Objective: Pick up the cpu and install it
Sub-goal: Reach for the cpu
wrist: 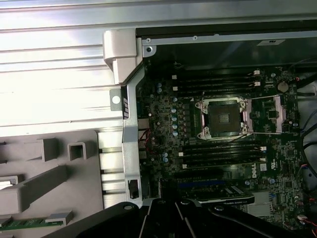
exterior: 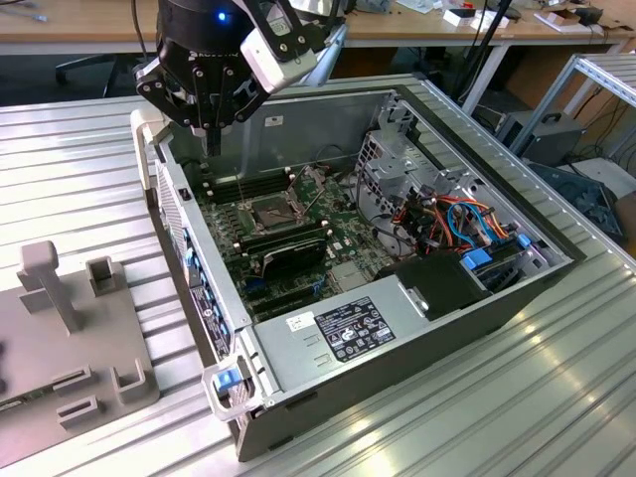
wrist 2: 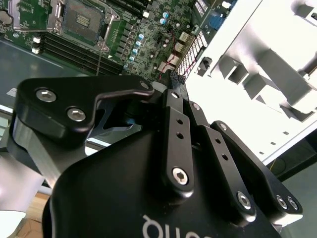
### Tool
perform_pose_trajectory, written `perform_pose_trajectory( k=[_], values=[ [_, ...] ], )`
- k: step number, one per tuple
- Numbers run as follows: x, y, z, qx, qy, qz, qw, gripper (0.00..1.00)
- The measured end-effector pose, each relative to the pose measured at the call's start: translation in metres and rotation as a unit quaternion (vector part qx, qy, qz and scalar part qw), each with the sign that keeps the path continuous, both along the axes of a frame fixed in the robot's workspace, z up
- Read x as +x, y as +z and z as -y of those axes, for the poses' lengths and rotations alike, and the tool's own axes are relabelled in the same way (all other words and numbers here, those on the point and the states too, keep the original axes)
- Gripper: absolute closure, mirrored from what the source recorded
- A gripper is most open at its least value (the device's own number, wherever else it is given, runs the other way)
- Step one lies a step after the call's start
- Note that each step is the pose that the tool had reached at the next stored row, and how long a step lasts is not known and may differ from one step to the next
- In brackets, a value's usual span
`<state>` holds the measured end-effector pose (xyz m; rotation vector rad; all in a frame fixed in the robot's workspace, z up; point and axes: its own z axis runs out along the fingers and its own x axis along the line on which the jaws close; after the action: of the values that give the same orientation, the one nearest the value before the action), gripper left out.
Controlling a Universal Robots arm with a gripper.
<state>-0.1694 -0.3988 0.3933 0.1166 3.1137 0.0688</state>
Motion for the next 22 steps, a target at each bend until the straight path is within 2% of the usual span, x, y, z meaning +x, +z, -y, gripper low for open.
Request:
perform_pose_trajectory(
  k=[11,22],
  values=[
    [-0.0079,0.0000,0.0000,0.0000,0.000,0.0000,1.00000,0.89],
    [-0.0120,0.0000,0.0000,0.0000,0.000,0.0000,1.00000,0.89]
  ],
)
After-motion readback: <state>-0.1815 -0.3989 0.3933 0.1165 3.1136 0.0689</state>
